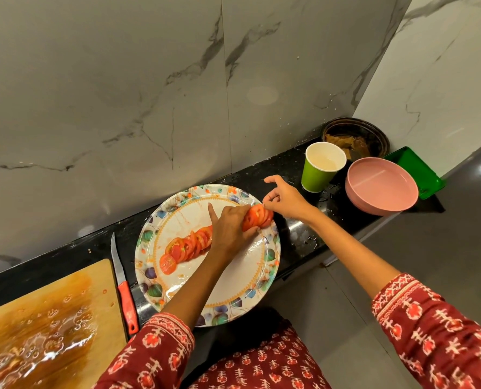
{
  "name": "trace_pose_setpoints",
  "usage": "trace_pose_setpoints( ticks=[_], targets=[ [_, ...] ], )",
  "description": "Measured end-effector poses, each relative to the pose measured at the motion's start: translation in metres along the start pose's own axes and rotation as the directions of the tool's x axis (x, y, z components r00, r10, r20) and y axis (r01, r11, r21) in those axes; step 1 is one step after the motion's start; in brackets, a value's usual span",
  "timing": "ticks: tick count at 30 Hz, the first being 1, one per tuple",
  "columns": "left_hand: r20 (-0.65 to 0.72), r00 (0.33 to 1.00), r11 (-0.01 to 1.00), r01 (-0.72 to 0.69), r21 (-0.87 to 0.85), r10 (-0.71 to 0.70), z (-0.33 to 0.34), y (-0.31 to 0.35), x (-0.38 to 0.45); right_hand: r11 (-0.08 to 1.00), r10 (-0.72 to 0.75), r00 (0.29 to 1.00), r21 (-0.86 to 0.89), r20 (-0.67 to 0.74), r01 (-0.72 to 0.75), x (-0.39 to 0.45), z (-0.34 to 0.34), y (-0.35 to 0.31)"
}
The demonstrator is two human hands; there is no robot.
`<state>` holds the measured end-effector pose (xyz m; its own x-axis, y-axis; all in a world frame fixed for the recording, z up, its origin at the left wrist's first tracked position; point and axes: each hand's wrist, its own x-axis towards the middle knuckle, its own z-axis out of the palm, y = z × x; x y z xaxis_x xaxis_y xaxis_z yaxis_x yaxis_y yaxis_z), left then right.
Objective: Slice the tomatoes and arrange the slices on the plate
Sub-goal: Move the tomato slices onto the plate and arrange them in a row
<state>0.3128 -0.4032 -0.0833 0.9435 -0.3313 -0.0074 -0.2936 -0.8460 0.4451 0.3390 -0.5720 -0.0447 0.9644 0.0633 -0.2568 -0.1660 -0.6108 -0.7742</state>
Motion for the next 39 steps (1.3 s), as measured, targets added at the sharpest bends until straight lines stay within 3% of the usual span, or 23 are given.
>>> trace_pose_setpoints(
  ticks=[6,14,18,22,32,39],
  targets=[
    [0.016,1.000,0.999,0.006,0.044,-0.007,-0.003,0.003,-0.001,0.960,-0.099,0.967,-0.233,0.233,0.154,-0.009,-0.004,0.011],
    [-0.003,0.998,0.998,0.058,-0.037,-0.058,-0.004,0.006,0.001,0.943,-0.161,0.972,-0.264,0.173,0.203,-0.007,0.000,0.020],
    [0.009,0.998,0.998,0.056,0.000,-0.056,-0.004,0.007,0.001,0.937,-0.172,0.963,-0.266,0.206,0.225,-0.009,-0.004,0.025],
    [0.011,1.000,1.000,0.026,0.012,-0.026,-0.003,0.008,0.003,0.936,-0.215,0.967,-0.254,0.137,0.244,-0.008,-0.002,0.026],
    [-0.044,0.999,0.999,0.031,-0.041,-0.032,0.002,0.007,0.006,0.949,-0.197,0.967,-0.216,0.161,0.229,-0.006,-0.003,0.025],
    [-0.010,0.997,0.995,0.073,0.068,-0.073,-0.006,-0.010,-0.002,0.926,-0.272,0.960,-0.253,0.066,0.280,-0.011,-0.003,0.021]
  ],
)
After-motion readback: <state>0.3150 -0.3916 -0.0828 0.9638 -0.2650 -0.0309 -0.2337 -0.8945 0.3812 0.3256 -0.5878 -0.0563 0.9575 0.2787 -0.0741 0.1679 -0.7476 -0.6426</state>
